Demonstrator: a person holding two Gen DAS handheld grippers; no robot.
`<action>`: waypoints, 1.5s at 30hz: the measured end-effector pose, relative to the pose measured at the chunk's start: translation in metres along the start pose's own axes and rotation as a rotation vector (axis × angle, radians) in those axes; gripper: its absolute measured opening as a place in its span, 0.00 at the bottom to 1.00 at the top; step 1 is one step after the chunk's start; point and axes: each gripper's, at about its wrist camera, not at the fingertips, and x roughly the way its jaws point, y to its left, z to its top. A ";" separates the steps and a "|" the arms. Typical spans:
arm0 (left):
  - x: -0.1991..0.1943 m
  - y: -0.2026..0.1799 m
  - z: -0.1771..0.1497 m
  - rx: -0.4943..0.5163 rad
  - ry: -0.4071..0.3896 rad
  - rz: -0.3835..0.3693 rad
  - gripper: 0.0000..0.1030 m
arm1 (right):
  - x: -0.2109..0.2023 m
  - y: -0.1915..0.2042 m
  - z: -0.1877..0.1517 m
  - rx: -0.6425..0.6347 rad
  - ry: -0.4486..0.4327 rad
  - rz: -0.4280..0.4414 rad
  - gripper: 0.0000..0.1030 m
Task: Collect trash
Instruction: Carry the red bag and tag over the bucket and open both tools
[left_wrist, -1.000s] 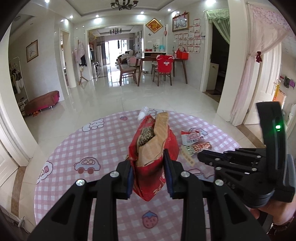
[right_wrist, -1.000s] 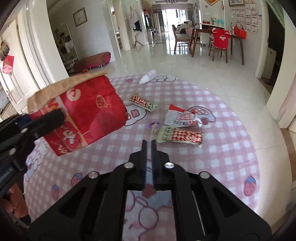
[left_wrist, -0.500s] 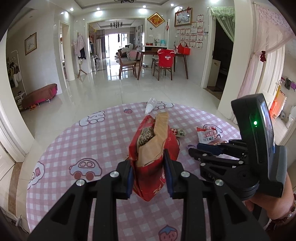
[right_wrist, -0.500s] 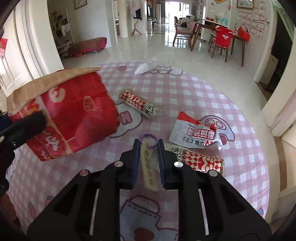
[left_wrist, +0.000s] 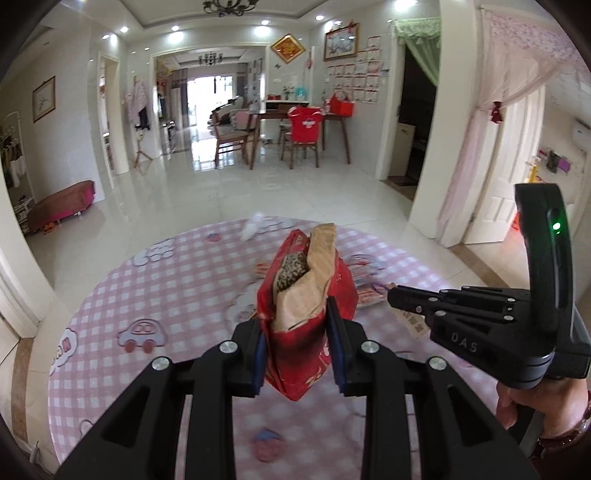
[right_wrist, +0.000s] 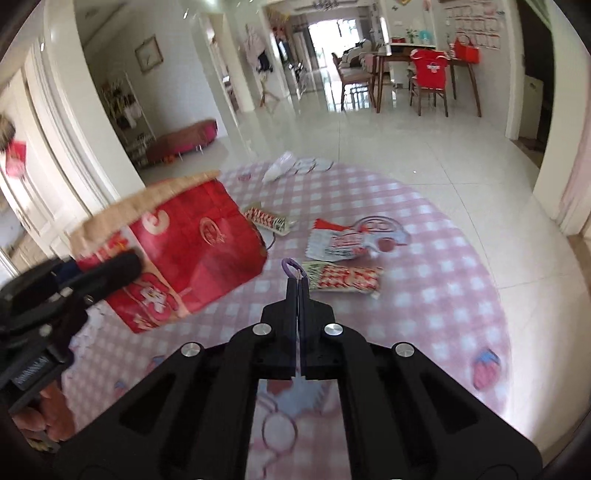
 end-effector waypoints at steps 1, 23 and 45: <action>-0.004 -0.008 0.000 0.011 -0.003 -0.009 0.26 | -0.015 -0.006 -0.004 0.013 -0.020 0.000 0.01; 0.053 -0.343 -0.075 0.378 0.258 -0.439 0.30 | -0.233 -0.222 -0.210 0.489 -0.259 -0.346 0.01; 0.090 -0.367 -0.097 0.363 0.340 -0.380 0.75 | -0.233 -0.264 -0.248 0.594 -0.239 -0.348 0.01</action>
